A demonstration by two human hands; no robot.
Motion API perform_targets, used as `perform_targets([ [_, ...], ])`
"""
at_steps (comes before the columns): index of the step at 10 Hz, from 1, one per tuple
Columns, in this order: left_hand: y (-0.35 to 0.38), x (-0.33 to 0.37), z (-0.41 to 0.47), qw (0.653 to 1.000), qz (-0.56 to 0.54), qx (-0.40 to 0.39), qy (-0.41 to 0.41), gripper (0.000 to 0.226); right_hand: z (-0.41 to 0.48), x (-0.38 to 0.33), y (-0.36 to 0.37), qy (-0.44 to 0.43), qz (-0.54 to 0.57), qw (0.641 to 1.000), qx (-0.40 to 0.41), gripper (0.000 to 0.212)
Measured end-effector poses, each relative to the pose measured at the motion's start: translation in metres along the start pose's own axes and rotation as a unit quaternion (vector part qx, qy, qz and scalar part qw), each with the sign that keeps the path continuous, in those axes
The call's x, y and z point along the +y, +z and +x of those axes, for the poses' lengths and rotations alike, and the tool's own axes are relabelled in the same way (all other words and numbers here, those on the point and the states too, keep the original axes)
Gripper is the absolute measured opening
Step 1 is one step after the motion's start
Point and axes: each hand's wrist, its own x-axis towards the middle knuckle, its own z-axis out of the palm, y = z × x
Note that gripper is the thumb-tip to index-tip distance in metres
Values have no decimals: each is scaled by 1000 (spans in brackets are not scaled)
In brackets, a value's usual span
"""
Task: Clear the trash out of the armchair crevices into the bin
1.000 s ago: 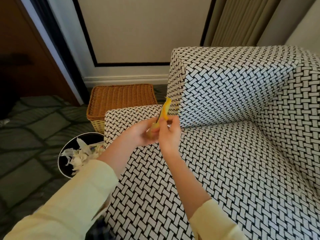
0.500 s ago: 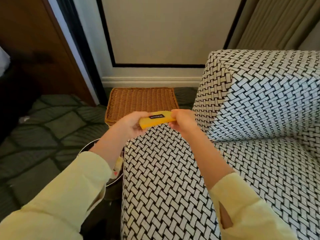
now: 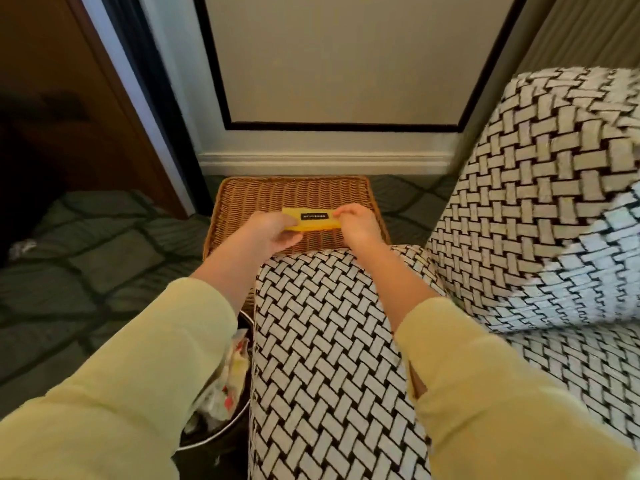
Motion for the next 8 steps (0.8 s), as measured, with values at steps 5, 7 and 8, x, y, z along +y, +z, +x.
perform_targets([
  [5,4,-22,66,994,87,29,-64,41,61,21,14,44,-247,957,-149,36],
  [7,-2,-14,42,997,50,39,-35,42,37,15,2,-41,-192,980,-29,32],
  [8,-18,-4,4,999,39,-27,-26,44,9,4,-14,-45,-73,996,-5,30],
])
